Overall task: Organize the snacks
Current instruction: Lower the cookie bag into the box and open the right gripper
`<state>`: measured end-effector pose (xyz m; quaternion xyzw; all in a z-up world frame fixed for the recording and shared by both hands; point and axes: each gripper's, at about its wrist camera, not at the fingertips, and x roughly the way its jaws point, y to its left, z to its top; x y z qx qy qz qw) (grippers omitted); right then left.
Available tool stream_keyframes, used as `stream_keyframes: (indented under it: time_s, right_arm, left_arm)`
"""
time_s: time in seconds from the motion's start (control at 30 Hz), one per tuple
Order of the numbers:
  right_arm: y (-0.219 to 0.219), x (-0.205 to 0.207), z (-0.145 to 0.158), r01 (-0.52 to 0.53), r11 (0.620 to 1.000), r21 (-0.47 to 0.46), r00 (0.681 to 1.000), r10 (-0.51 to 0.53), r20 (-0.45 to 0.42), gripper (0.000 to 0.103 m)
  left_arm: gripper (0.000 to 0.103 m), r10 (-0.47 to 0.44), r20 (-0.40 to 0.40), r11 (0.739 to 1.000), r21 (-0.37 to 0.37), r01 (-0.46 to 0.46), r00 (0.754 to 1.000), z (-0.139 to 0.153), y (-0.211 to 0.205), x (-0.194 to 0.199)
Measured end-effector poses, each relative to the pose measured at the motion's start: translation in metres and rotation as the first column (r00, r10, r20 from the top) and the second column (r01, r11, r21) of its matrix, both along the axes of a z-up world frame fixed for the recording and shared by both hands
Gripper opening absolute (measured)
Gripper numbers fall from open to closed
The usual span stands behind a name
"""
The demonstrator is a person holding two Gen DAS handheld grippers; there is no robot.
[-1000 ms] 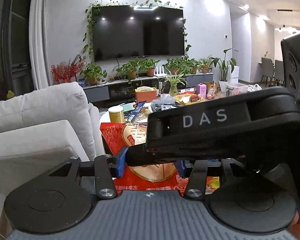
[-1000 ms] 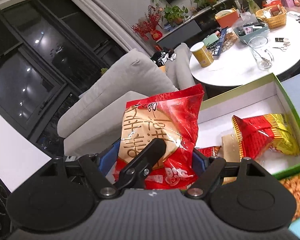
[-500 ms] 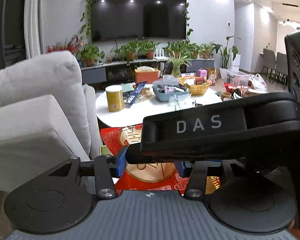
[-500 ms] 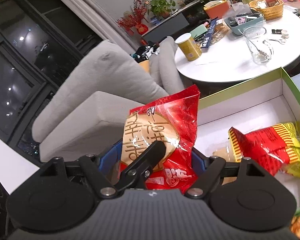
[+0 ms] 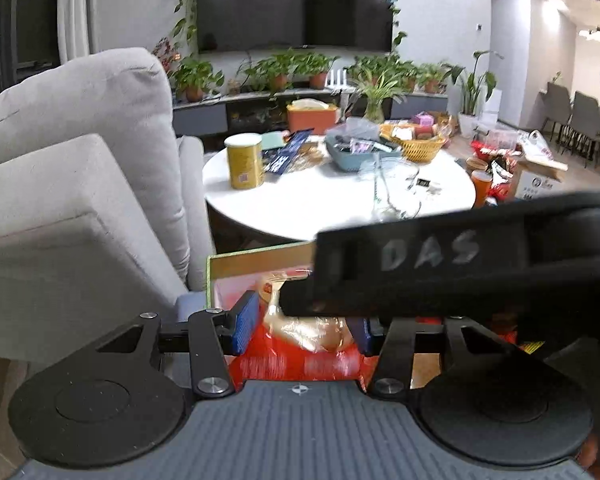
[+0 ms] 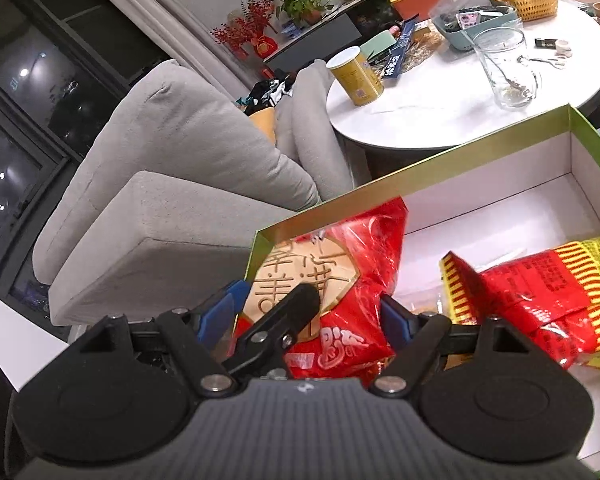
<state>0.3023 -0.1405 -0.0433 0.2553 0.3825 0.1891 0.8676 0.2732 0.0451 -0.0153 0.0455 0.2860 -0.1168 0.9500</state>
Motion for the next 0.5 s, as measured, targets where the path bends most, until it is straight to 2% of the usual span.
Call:
stream_keyframes:
  time_s: [0.13,0.5]
  right_arm:
    - [-0.005,-0.011,0.014,0.037,0.998,-0.041,0.996,-0.033,0.078,0.056]
    - [-0.018,-0.043,0.047,0.009,0.999,-0.032,0.992,-0.005,0.126,0.056]
  left_arm:
    - [0.046,0.026,-0.002,1.0,0.008,-0.026,1.0,0.002,0.004,-0.002]
    - [0.046,0.041,0.029,0.999,0.002,-0.041,0.999,0.027,0.004,-0.039]
